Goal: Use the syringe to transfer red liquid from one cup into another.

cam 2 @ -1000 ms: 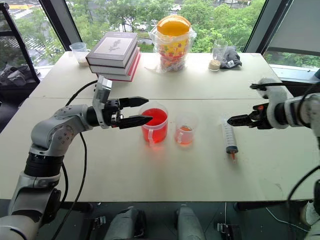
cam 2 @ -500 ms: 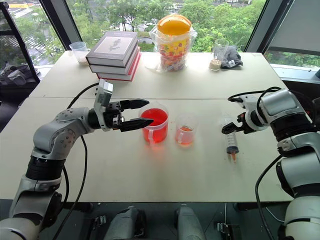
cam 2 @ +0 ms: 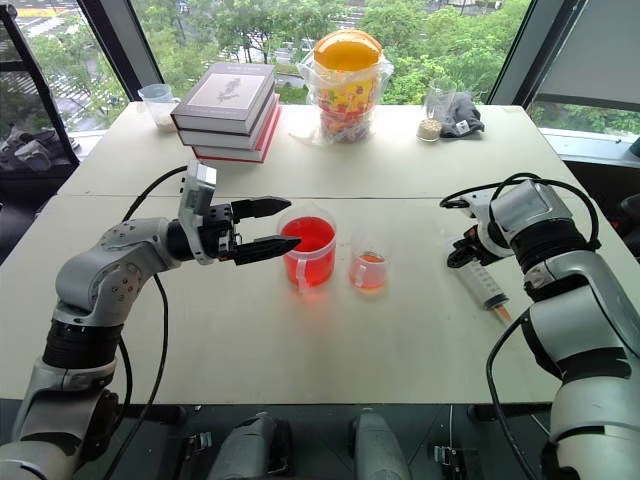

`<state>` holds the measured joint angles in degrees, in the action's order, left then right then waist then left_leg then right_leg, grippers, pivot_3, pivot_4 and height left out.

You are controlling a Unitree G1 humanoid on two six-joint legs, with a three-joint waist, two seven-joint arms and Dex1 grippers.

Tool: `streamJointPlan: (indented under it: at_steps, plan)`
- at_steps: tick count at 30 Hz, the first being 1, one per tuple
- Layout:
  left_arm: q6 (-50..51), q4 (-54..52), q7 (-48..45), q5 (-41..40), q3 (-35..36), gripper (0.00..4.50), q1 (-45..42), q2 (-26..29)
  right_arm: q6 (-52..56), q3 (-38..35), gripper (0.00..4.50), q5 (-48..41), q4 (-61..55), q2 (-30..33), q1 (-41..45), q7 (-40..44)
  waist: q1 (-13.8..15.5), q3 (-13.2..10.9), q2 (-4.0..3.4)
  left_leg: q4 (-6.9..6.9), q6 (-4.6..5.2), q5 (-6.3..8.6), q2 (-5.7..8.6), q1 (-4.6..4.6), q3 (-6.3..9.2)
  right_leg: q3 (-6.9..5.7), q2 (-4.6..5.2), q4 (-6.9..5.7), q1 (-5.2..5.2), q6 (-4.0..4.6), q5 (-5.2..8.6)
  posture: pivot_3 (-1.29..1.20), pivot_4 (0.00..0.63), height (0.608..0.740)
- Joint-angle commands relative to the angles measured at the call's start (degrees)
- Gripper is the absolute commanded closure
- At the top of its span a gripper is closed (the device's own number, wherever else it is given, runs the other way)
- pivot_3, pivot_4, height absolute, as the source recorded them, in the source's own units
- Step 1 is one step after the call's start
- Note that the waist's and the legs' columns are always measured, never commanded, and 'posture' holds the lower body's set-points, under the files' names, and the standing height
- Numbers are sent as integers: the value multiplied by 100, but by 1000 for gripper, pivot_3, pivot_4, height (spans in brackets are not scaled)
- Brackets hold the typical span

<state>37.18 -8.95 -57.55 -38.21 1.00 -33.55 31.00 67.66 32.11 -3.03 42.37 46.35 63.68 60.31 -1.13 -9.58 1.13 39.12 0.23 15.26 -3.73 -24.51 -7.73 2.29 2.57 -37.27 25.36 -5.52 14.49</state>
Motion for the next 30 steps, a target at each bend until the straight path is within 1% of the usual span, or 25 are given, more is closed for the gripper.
streamJointPlan:
  at_steps: [1, 4, 6, 8, 10, 11, 13, 15, 17, 19, 22, 24, 26, 30]
  plan:
    - [-147, 69, -101, 0, 135, 0, -195, 84, 306, -214, 3098, -1, -432, 110, -32, 35, 7, 0, 0, 0, 0, 0, 0, 1, 0, 0, 0, -1, 0, 0, 0, 0, 150, 740]
    - [-175, 252, -151, 5, 193, 0, -349, 152, 449, -807, 3098, -83, -932, 275, 38, -233, 14, -1, -2, 0, -1, -1, 1, 0, -2, 0, 3, -1, 1, 1, 0, 0, 150, 740]
    - [-184, 399, -212, 15, 200, 0, -490, 193, 527, -1356, 3098, -239, -1475, 404, 133, -360, 19, -3, -6, 0, -1, -1, 1, -2, -3, 1, 5, -1, 3, 1, 0, 0, 150, 740]
    - [-232, 549, -277, 95, 99, 0, -643, 192, 617, -2006, 3098, -382, -1996, 457, 209, -627, 29, -3, -6, -1, -1, -1, 2, -4, -2, 1, 5, 0, 5, 0, 0, 0, 150, 740]
    - [-293, 750, -397, 174, 53, 0, -812, 230, 570, -2827, 3098, -634, -2757, 267, 187, -951, 33, -3, -6, -4, -2, 0, 1, -4, -3, 0, 5, 1, 5, 0, 0, 0, 150, 740]
    - [-309, 888, -466, 196, 63, 0, -937, 260, 593, -3244, 3098, -809, -3212, 83, 197, -1096, 28, -3, -6, -5, -2, 0, 1, -4, -3, -2, 4, 2, 5, 0, 0, 0, 150, 740]
    - [-341, 1212, -599, 248, 76, 0, -1239, 292, 505, -4078, 3098, -1230, -4073, -482, 238, -1395, -1, -3, -6, -7, -2, 0, -2, -2, -2, -3, 1, 1, 6, -2, -1, 0, 150, 740]
    - [-481, 1527, -751, 389, 21, 0, -1446, 305, 348, -4604, 3098, -1558, -4769, -1059, 146, -1690, -3, -3, -6, -8, -5, -2, -4, 0, -1, -4, -4, -6, 7, -3, -2, 0, 150, 740]
    - [-636, 1823, -887, 562, -62, 0, -1634, 313, -261, -5102, 3098, -2045, -5481, -1943, -103, -1989, 14, -2, -6, -9, -10, -5, -6, 0, 4, -11, -8, -11, 5, -3, -1, 0, 150, 740]
    - [-730, 2061, -1043, 639, -46, 0, -1748, 351, -620, -5273, 3098, -2306, -5842, -2519, -255, -2273, 22, -2, -7, -9, -11, -6, -6, -1, 4, -17, -6, -11, 2, -3, -1, 0, 150, 740]
    - [-815, 2276, -1155, 754, -78, 0, -1941, 316, -1167, -5064, 3098, -2477, -6190, -3258, -857, -2630, 50, 0, -4, -4, -11, -6, -2, -5, 2, -19, 2, -9, 0, -3, -1, 0, 150, 740]
    - [-839, 2378, -1226, 812, -79, 0, -2053, 304, -1556, -4882, 3098, -2535, -6318, -3555, -1193, -2755, 56, 0, -3, 2, -11, -6, 0, -8, 6, -25, 6, -3, -8, -2, -1, 0, 150, 740]
    - [-860, 2469, -1281, 856, -78, 0, -2143, 299, -1871, -4698, 3098, -2530, -6366, -3683, -1445, -2844, 43, 0, -3, 4, -10, -6, 3, -15, 5, -25, 9, -2, -4, -2, -1, 0, 150, 740]
    - [-827, 2652, -1401, 897, -87, 0, -2424, 247, -2877, -3927, 3098, -2085, -6246, -3710, -2276, -2798, 17, 0, -3, 1, -10, -6, 2, -15, 10, -25, 4, -2, -2, -3, -1, 0, 150, 740]
